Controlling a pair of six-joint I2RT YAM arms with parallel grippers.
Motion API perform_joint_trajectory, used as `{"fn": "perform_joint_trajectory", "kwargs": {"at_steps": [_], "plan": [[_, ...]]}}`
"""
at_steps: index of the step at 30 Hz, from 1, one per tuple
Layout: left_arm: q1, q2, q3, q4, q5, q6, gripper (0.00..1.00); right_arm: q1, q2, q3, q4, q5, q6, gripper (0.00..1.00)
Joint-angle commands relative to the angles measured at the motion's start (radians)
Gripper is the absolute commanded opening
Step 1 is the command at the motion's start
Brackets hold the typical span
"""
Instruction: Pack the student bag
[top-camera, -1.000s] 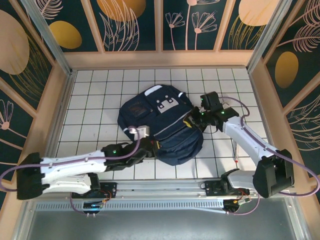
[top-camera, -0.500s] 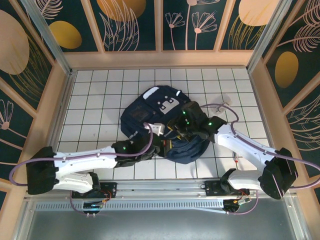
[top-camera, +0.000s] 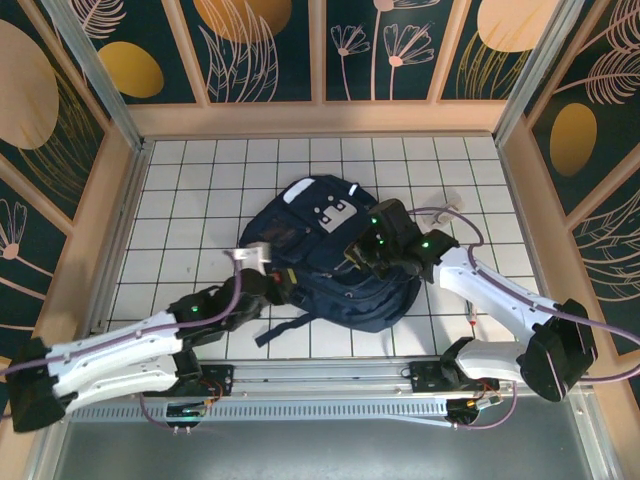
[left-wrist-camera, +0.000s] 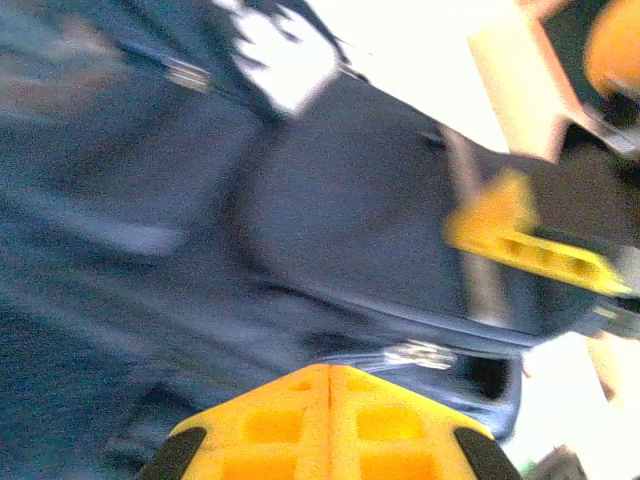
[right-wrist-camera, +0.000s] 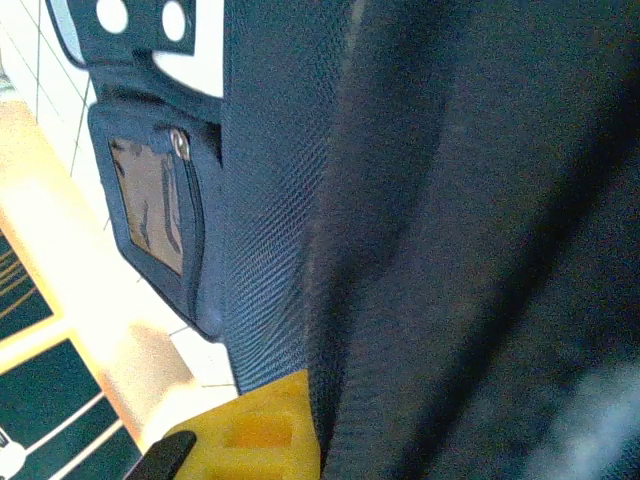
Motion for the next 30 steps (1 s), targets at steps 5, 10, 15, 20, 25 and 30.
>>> {"fn": "perform_joint_trajectory", "kwargs": {"at_steps": [5, 10, 15, 20, 25, 30], "plan": [[0.016, -0.067, -0.048, 0.005, 0.047, 0.141, 0.27, 0.000, 0.005, 0.021, 0.067, 0.022, -0.018, 0.00], [0.016, 0.139, 0.175, -0.032, 0.162, 0.420, 0.57, 0.004, 0.027, 0.040, 0.090, 0.005, -0.023, 0.14], [0.015, 0.309, 0.321, 0.081, 0.343, 0.708, 0.68, -0.007, 0.023, 0.055, 0.081, 0.018, -0.026, 0.30], [0.016, 0.462, 0.386, 0.162, 0.366, 0.846, 0.73, -0.047, -0.021, 0.037, 0.069, 0.017, -0.016, 0.41], [-0.007, 0.580, 0.422, 0.247, 0.393, 0.939, 0.78, -0.104, -0.080, 0.028, 0.037, 0.015, -0.020, 0.45], [-0.021, 0.672, 0.467, 0.262, 0.197, 0.971, 0.78, -0.135, -0.106, 0.031, 0.029, 0.000, -0.025, 0.45]]}}
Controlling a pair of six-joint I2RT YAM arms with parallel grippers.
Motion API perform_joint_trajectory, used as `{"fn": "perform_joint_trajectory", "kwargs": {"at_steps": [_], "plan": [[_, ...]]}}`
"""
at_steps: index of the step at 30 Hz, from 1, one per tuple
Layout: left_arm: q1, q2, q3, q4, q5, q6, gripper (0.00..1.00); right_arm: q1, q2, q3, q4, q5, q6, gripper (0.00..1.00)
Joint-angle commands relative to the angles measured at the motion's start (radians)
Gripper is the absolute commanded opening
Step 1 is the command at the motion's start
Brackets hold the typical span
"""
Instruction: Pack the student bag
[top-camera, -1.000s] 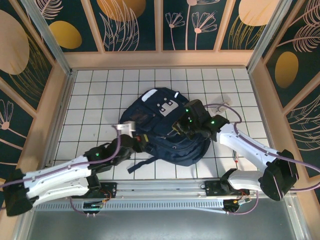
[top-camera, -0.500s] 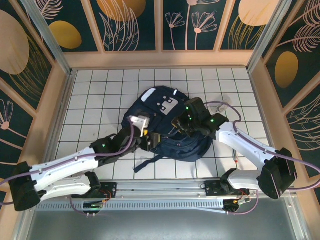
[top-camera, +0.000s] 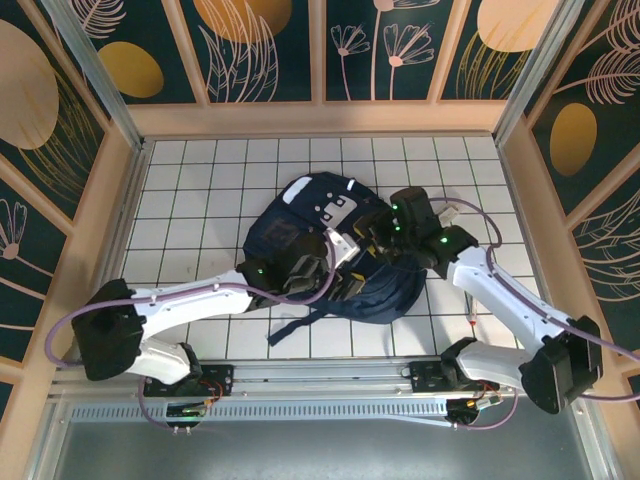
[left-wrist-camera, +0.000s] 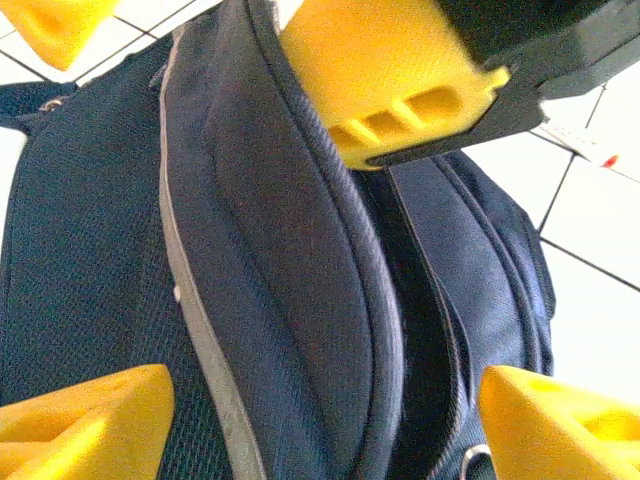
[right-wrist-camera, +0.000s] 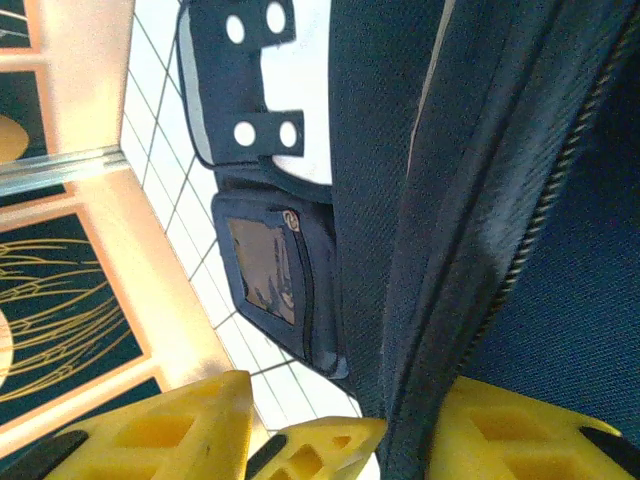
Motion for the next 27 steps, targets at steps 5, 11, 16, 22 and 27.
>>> {"fn": "perform_joint_trajectory", "kwargs": {"at_steps": [5, 11, 16, 22, 27], "plan": [[0.007, 0.053, 0.080, 0.072, -0.320, 0.058, 0.50, -0.024, -0.022, 0.033, -0.095, 0.113, -0.056, 0.50], [0.039, 0.061, 0.073, 0.147, -0.255, 0.021, 0.00, -0.202, 0.019, 0.040, -0.210, 0.240, -0.254, 0.80], [0.051, 0.036, 0.003, 0.225, -0.260, -0.053, 0.00, -0.324, 0.026, 0.028, -0.189, 0.377, -0.458, 0.96], [0.053, -0.012, -0.102, 0.356, -0.207, -0.081, 0.00, -0.463, 0.200, 0.040, -0.144, 0.594, -0.586, 0.99], [0.054, -0.064, -0.173, 0.454, -0.166, -0.123, 0.00, -0.605, 0.410, 0.102, 0.020, 0.365, -0.692, 0.84]]}}
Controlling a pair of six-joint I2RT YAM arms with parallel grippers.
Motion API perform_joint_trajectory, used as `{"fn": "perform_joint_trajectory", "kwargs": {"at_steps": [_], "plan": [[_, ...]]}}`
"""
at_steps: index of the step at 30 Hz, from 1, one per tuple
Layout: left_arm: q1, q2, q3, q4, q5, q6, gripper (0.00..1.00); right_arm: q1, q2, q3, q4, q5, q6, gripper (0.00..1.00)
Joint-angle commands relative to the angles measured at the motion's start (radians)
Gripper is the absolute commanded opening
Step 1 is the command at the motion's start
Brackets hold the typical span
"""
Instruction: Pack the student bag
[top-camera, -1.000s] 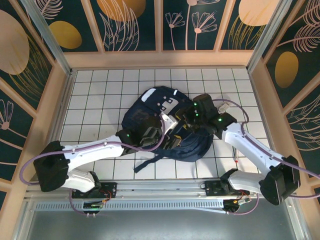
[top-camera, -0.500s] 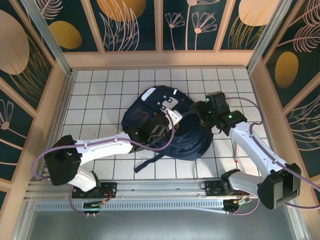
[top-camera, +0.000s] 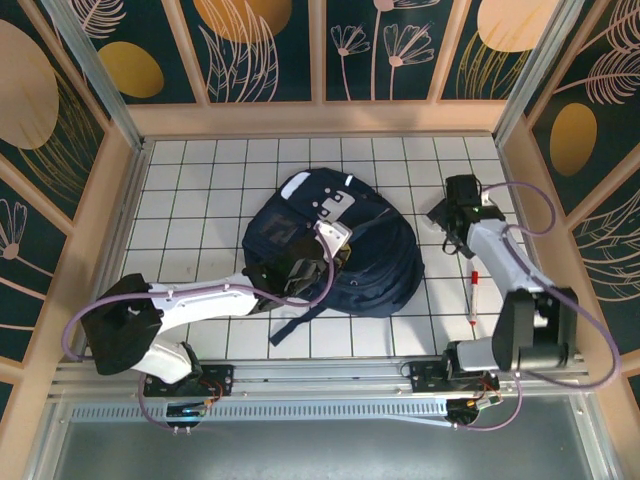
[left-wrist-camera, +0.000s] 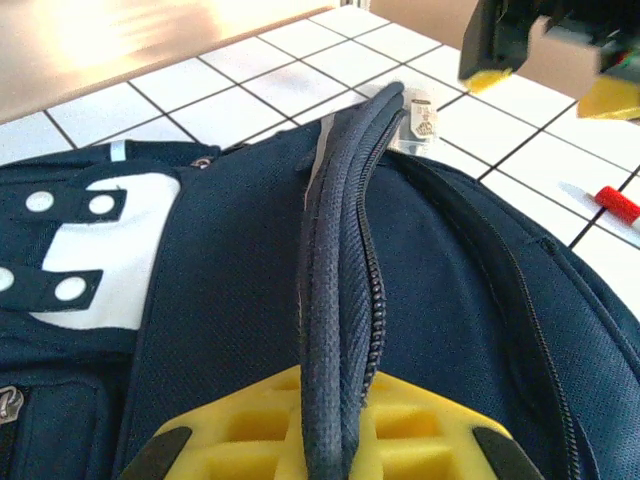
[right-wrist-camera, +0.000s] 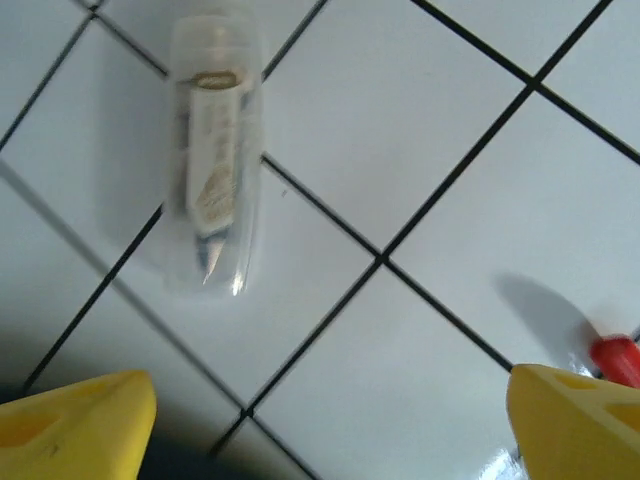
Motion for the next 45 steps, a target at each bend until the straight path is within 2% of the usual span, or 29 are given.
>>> {"fn": "perform_joint_trajectory", "kwargs": {"at_steps": [1, 4, 7, 13, 17, 21, 24, 26, 29, 37, 45], "plan": [[0.012, -0.061, -0.037, 0.147, 0.040, -0.055, 0.00, -0.079, 0.117, 0.088, 0.102, -0.091, -0.118, 0.83], [0.012, -0.089, -0.058, 0.196, 0.056, -0.095, 0.00, -0.122, 0.231, 0.168, 0.115, -0.131, -0.161, 0.81], [0.013, -0.109, -0.084, 0.267, 0.063, -0.146, 0.00, -0.154, 0.331, 0.227, 0.129, -0.284, -0.175, 0.76], [0.012, -0.117, -0.069, 0.272, 0.065, -0.164, 0.00, -0.142, 0.421, 0.283, 0.152, -0.373, -0.189, 0.80], [0.012, -0.145, -0.109, 0.355, 0.061, -0.160, 0.00, -0.138, 0.540, 0.366, 0.078, -0.338, -0.185, 0.79], [0.013, -0.145, -0.112, 0.362, 0.068, -0.144, 0.00, -0.122, 0.577, 0.382, 0.059, -0.282, -0.196, 0.77], [0.012, -0.143, -0.100, 0.347, 0.089, -0.139, 0.00, -0.110, 0.593, 0.402, 0.008, -0.208, -0.206, 0.69], [0.012, -0.141, -0.099, 0.355, 0.094, -0.139, 0.00, -0.092, 0.594, 0.404, -0.013, -0.140, -0.219, 0.63], [0.012, -0.134, -0.097, 0.357, 0.090, -0.137, 0.00, -0.067, 0.591, 0.404, -0.030, -0.109, -0.229, 0.56], [0.012, -0.134, -0.091, 0.329, 0.061, -0.153, 0.00, -0.012, 0.491, 0.328, 0.001, -0.166, -0.194, 0.51], [0.012, -0.142, -0.102, 0.323, 0.029, -0.171, 0.00, 0.031, 0.217, 0.209, 0.001, -0.198, -0.148, 0.50]]}}
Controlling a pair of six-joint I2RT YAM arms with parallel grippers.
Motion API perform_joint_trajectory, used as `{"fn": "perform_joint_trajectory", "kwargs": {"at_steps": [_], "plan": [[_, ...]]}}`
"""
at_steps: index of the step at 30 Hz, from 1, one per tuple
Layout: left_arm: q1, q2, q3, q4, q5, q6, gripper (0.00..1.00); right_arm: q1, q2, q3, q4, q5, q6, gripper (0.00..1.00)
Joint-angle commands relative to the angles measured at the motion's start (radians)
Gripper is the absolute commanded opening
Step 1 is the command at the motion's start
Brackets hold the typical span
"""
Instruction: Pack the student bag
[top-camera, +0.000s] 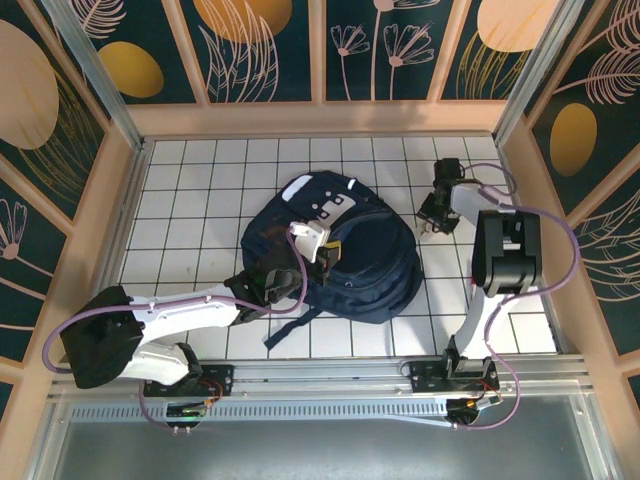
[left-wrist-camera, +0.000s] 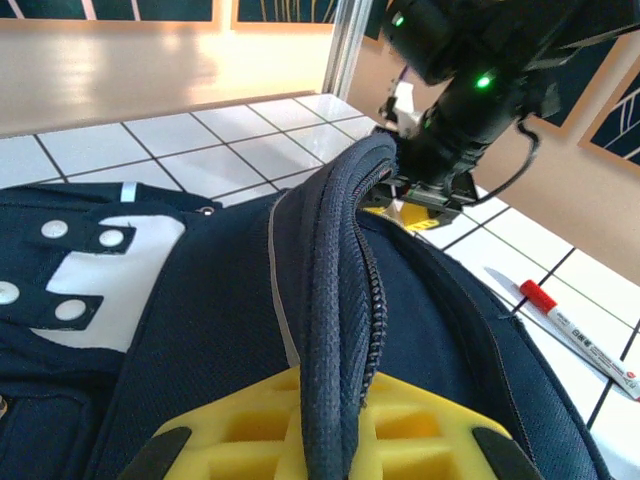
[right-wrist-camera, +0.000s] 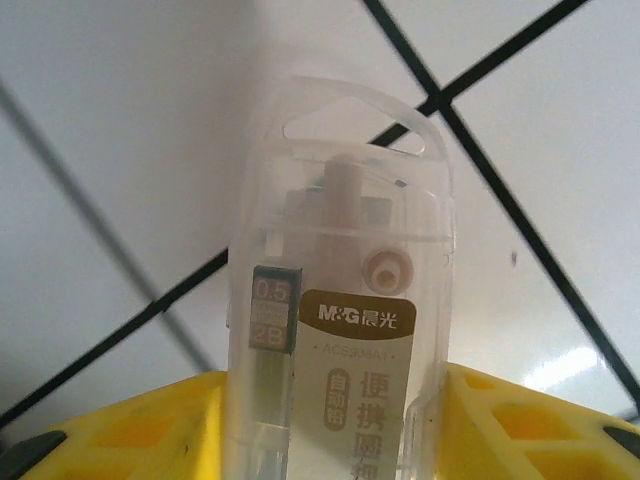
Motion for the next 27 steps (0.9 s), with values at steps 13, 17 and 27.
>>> {"fn": "perform_joint_trajectory", "kwargs": {"at_steps": [13, 17, 27], "plan": [[-0.002, 0.057, 0.135, 0.126, 0.028, -0.081, 0.00, 0.266, -0.657, -0.176, -0.171, -0.181, 0.243, 0.49], [-0.002, 0.098, 0.167, 0.173, 0.085, -0.112, 0.00, 0.431, -0.688, -0.203, -0.107, -0.233, 0.427, 0.48], [-0.001, 0.048, 0.135, 0.255, 0.068, -0.141, 0.00, 0.548, -0.550, -0.196, 0.091, -0.186, 0.607, 0.49]]}}
